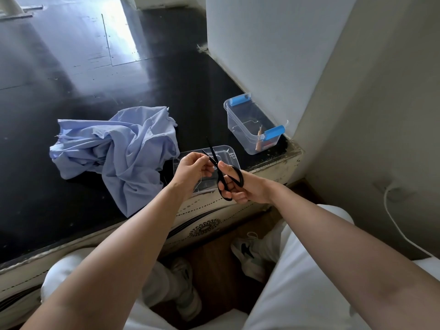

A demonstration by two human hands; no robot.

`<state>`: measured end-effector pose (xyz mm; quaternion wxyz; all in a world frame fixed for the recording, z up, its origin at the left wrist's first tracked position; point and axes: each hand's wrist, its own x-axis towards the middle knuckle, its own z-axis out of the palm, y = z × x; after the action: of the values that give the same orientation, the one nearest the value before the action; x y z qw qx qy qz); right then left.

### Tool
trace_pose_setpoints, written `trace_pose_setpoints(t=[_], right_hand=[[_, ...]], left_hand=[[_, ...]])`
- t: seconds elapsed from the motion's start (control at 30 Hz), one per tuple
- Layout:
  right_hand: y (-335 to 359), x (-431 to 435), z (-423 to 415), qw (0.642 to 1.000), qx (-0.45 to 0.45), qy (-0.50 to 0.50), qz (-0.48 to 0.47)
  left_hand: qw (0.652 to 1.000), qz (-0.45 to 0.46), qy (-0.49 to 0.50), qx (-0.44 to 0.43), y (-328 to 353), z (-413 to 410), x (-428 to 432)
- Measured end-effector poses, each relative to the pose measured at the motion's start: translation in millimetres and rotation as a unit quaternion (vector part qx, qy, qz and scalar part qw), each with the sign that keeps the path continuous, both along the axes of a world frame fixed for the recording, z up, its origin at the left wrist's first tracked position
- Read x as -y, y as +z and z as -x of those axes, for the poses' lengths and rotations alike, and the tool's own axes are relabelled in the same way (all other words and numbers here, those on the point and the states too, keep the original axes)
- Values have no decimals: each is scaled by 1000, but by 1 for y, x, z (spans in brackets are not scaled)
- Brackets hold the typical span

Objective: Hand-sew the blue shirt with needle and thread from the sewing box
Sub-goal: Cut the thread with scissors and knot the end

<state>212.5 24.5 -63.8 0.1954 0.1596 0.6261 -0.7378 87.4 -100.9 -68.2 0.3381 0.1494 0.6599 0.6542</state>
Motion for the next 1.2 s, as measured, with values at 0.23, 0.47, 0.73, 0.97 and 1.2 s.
trace_pose_setpoints(t=[0.23,0.47,0.73,0.97,1.2], right_hand=[[-8,-2,4,1000,4,-24,-4],[-15,0,9,999,-11,-27,22],[-17,-1,12,999,-21,-36,25],[-18,-5,13,994,-8,-110,-20],[-35,-18,34,935,81,-188,-288]], left_hand=[[1000,6,8,-19,-11,6,-3],[999,10,-6,-33,-15,8,-3],[999,12,4,-44,-17,12,-4],[998,25,10,-56,-18,17,-3],[975,160,73,-138,-26,34,2]])
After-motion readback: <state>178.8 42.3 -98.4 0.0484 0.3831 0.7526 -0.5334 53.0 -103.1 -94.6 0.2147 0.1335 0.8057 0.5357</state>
